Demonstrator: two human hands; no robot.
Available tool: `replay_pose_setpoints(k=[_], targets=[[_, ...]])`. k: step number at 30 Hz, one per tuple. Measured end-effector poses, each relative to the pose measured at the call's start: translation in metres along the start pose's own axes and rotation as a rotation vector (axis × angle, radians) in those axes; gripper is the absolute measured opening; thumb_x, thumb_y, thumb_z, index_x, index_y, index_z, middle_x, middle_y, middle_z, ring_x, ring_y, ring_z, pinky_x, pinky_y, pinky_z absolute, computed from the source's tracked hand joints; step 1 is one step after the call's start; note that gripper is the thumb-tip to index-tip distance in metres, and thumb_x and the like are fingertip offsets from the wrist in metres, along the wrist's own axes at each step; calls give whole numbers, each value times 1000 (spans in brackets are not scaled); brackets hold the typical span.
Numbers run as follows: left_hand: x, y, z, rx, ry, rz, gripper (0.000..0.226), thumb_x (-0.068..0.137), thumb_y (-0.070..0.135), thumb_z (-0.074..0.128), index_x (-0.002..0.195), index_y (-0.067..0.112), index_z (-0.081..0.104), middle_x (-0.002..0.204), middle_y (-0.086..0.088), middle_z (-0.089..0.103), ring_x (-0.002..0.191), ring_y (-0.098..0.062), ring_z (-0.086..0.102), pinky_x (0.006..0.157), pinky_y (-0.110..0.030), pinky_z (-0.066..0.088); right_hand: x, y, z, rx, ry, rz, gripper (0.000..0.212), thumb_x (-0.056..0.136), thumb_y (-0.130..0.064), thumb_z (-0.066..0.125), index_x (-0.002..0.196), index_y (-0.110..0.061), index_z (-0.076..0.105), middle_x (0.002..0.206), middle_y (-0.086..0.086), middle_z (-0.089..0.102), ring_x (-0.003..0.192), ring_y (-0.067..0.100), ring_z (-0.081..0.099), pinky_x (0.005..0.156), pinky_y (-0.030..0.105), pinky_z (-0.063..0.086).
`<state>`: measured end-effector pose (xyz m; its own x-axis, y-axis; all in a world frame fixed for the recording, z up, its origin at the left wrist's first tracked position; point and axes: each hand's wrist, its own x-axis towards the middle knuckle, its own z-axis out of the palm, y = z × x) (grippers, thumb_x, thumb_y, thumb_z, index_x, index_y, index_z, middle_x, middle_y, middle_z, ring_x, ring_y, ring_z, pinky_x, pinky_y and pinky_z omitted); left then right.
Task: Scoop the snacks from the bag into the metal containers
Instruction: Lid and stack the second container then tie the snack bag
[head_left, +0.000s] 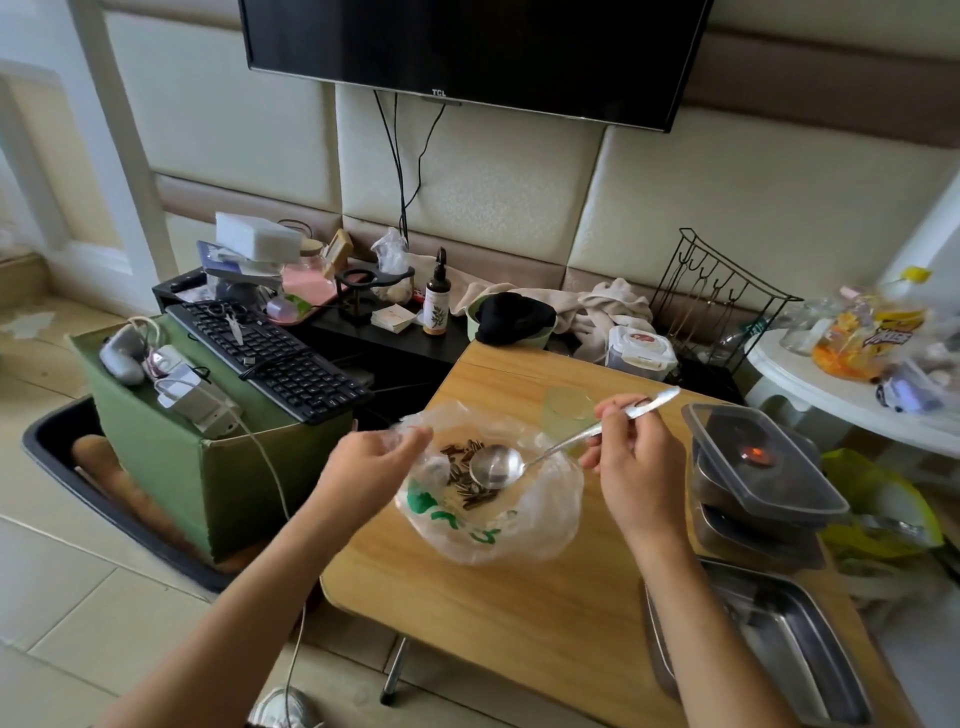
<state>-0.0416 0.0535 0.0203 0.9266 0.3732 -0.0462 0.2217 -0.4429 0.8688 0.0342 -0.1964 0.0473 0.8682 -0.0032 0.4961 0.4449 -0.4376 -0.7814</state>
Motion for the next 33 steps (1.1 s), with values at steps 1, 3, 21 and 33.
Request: replay_pose_setpoints(k=[1, 3, 21, 33], targets=[[9, -3, 1, 39, 70, 13, 44, 100, 56, 53, 85, 18, 68, 72, -7, 66, 66, -21, 59, 93, -44, 54, 2, 2, -1, -49, 20, -44, 21, 106, -16, 47, 94, -13, 64, 66, 2, 67, 54, 9, 66, 50, 23, 52], [22, -4, 5, 49, 164, 35, 49, 98, 58, 51, 100, 18, 79, 86, -6, 77, 90, -24, 68, 102, -50, 51, 2, 4, 0, -133, 28, -131, 20, 104, -18, 47, 91, -15, 63, 64, -1, 63, 53, 13, 64, 47, 27, 50], [32, -12, 27, 271, 114, -137, 48, 92, 41, 58, 58, 9, 47, 55, -2, 40, 53, -19, 37, 55, -27, 31, -1, 6, 16, -351, 30, -309, 20, 106, -18, 43, 93, -11, 57, 70, -2, 55, 52, 9, 52, 42, 23, 43], [51, -4, 53, 218, 125, -67, 58, 95, 31, 63, 49, 15, 32, 43, 6, 25, 39, -12, 21, 45, -23, 25, 0, 0, -7, -351, -55, -385, 17, 105, -14, 45, 97, -10, 60, 78, -3, 57, 54, -1, 47, 46, 12, 39]])
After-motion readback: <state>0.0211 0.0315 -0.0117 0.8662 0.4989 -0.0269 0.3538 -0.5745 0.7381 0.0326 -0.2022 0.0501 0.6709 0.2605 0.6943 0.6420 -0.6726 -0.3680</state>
